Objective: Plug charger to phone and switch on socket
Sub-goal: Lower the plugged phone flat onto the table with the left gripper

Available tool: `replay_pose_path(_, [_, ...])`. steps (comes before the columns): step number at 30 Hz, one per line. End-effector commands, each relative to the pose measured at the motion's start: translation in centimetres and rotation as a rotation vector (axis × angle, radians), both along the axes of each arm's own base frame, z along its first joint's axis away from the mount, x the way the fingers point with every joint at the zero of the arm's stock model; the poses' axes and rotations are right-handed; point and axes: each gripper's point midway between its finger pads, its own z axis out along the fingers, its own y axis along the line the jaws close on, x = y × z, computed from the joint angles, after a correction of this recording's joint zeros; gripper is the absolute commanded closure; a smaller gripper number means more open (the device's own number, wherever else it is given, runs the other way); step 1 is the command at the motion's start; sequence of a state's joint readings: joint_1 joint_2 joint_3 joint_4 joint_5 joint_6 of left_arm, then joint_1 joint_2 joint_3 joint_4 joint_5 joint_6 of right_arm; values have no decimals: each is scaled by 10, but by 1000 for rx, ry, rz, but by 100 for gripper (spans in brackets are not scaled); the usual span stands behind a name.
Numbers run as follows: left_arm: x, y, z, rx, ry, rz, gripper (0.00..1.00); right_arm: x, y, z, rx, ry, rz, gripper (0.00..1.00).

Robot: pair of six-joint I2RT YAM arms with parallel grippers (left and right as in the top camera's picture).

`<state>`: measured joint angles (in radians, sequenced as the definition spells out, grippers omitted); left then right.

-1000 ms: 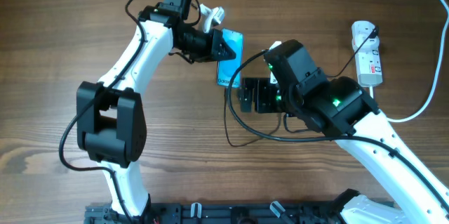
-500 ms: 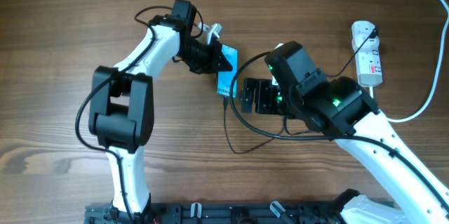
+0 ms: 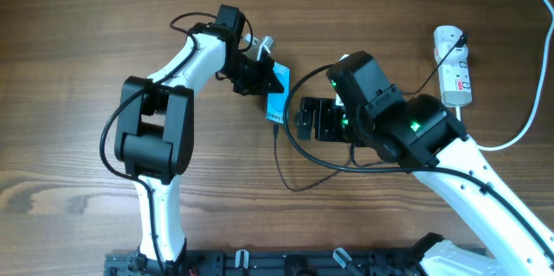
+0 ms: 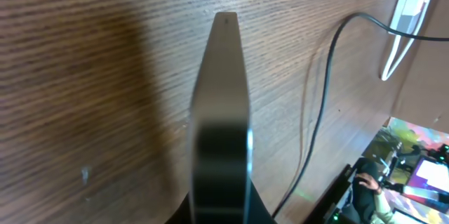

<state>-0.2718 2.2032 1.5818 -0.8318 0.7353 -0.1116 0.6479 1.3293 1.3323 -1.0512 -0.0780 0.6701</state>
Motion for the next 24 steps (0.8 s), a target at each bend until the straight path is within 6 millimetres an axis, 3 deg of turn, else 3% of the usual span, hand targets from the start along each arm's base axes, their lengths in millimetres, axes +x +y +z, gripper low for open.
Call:
replay_pose_path(1, [-10,-7,-15,1,32,-17,96,0,2,9,29,-7,-7,0])
replay_pose_path(16, [-18,-9,-36,27,71,-28,92,-2,3,8,30,1,-1,0])
replay_pose_path(24, [-17,8,-49,153,68,-2,71,-2,2,2,13,22,-2,0])
